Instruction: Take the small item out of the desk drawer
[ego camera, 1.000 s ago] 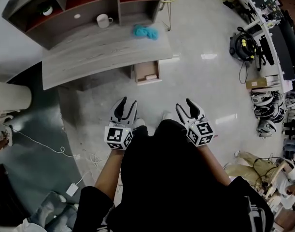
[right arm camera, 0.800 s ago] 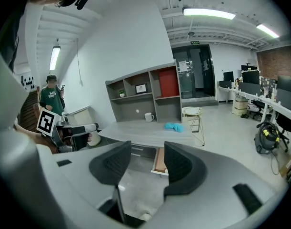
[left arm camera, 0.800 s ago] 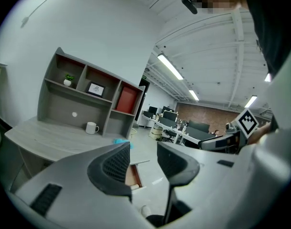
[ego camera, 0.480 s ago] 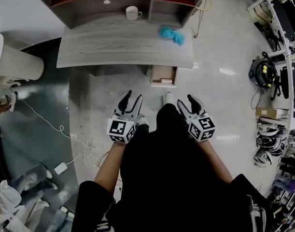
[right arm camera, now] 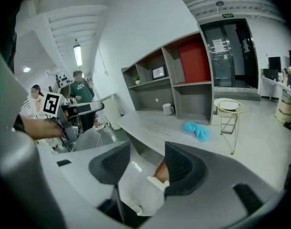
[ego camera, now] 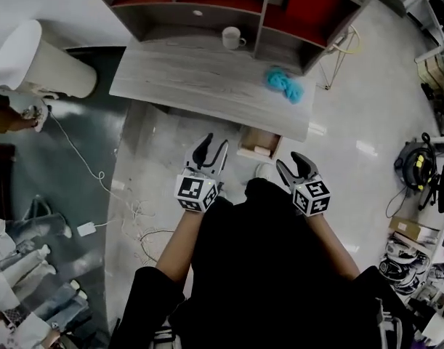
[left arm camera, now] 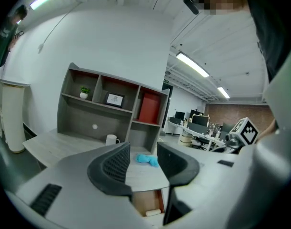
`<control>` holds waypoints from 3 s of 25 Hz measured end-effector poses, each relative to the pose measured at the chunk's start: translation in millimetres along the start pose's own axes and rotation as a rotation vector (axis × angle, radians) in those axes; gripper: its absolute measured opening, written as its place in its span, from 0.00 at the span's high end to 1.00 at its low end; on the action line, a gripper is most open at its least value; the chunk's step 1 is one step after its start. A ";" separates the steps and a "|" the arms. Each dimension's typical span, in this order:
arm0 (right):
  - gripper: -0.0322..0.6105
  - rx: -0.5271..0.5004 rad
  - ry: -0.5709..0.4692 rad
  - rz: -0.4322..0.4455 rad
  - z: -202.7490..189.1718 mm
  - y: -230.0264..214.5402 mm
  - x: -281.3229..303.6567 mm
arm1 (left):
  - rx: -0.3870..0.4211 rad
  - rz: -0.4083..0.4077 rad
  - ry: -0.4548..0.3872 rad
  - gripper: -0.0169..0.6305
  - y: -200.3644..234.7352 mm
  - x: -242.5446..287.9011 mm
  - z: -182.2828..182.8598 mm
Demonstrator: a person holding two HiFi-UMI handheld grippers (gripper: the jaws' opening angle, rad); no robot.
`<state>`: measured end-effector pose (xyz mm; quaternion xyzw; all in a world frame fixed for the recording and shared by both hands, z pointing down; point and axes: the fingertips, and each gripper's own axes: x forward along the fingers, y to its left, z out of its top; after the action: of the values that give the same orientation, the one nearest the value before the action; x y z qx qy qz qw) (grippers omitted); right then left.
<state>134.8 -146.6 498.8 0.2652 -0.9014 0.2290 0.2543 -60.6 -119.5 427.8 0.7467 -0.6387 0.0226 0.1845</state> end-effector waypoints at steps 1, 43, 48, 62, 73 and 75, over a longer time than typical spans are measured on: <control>0.62 -0.016 0.014 0.018 2.6 -6.5 5.6 | -0.003 0.013 0.000 0.73 -1.8 7.1 1.7; 0.59 -0.557 0.635 0.345 -231.2 -86.5 257.3 | -0.247 0.222 0.223 0.73 25.5 96.4 -174.6; 0.59 -0.569 0.681 0.314 -258.0 -97.8 279.6 | -0.270 0.220 0.223 0.73 34.9 99.1 -187.5; 0.59 -0.642 0.835 0.258 -312.0 -119.8 312.8 | -0.332 0.275 0.240 0.73 57.0 74.2 -221.6; 0.65 -0.689 0.875 0.203 -321.2 -123.7 320.0 | -0.352 0.282 0.206 0.73 67.9 66.6 -220.0; 0.67 -0.714 0.875 0.195 -321.8 -124.3 322.4 | -0.364 0.281 0.199 0.73 69.1 66.1 -219.4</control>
<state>81.8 -180.8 966.8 -0.0407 -0.7540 0.0213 0.6553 -70.6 -123.3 666.8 0.5990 -0.7085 0.0063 0.3730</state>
